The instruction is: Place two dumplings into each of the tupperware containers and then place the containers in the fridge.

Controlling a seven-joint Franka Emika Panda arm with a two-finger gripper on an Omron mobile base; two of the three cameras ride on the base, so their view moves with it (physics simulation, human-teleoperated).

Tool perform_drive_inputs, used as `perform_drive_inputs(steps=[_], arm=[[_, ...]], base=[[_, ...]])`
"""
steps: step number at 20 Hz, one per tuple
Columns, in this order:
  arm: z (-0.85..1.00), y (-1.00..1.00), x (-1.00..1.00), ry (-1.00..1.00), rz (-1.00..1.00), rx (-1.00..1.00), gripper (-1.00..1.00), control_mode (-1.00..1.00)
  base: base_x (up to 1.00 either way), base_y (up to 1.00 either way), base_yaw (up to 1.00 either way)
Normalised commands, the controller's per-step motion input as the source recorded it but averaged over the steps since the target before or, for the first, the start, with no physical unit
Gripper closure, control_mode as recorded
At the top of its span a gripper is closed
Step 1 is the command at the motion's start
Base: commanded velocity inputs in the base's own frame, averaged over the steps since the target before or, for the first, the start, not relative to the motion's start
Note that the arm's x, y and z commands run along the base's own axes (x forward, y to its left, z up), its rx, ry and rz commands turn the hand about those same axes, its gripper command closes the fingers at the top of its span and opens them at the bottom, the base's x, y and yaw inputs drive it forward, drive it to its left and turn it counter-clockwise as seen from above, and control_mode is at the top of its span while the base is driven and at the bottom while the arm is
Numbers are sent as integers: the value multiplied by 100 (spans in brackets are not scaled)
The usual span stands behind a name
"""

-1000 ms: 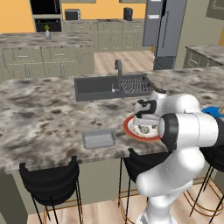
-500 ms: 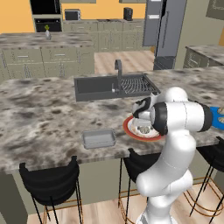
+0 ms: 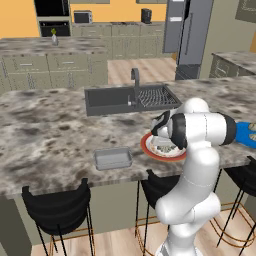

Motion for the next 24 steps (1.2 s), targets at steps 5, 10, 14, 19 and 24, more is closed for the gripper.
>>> perform_drive_inputs(steps=[5,10,14,19,24], arm=[[-20,0,0,0,0,0,100,-100],[0,0,2,0,0,0,100,-100],[54,3,-13,0,0,0,100,-100],[62,-38,-3,0,0,0,100,-100],[9,-91,8,7,-1,0,100,-100]], base=[[0,0,0],[0,0,0],[0,0,0],[0,0,0],[0,0,0]])
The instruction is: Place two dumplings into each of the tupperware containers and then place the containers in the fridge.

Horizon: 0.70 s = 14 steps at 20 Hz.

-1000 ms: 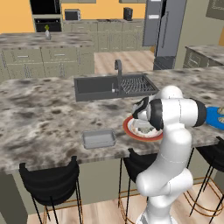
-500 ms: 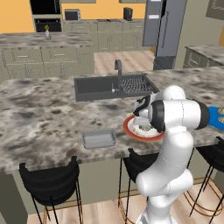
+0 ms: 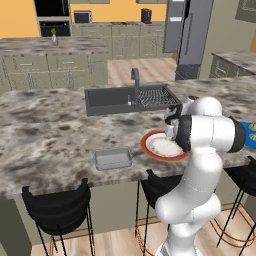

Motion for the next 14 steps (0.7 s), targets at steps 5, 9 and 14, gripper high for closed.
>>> perform_drive_inputs(steps=[5,9,14], arm=[[6,-55,39,2,-2,0,100,-100],[0,-51,33,0,0,0,100,-100],[0,-28,33,0,0,0,100,-100]], base=[[0,0,0],[0,0,0],[0,0,0]])
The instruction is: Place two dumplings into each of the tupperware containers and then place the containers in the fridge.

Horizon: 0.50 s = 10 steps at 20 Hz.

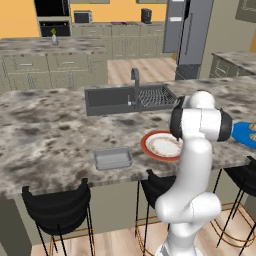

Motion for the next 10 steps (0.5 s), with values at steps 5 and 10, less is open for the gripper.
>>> perform_drive_inputs(steps=[5,10], arm=[[-7,-38,24,0,0,0,100,-100],[-14,-28,21,0,0,0,100,-100]], base=[[0,0,0],[0,0,0]])
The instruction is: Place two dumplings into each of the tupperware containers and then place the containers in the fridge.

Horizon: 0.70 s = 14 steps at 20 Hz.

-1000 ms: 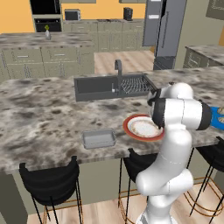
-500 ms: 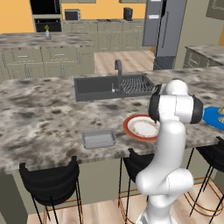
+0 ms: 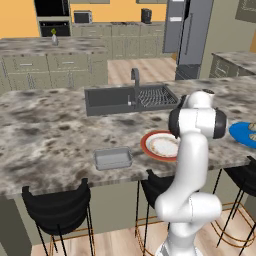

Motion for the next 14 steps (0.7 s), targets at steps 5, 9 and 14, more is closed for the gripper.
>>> perform_drive_inputs(steps=[5,9,14], arm=[[-19,-24,20,0,0,0,100,-100],[-13,-12,20,0,0,0,100,-100],[-6,-4,7,2,0,0,-100,-100]], base=[[0,0,0],[0,0,0],[0,0,0]])
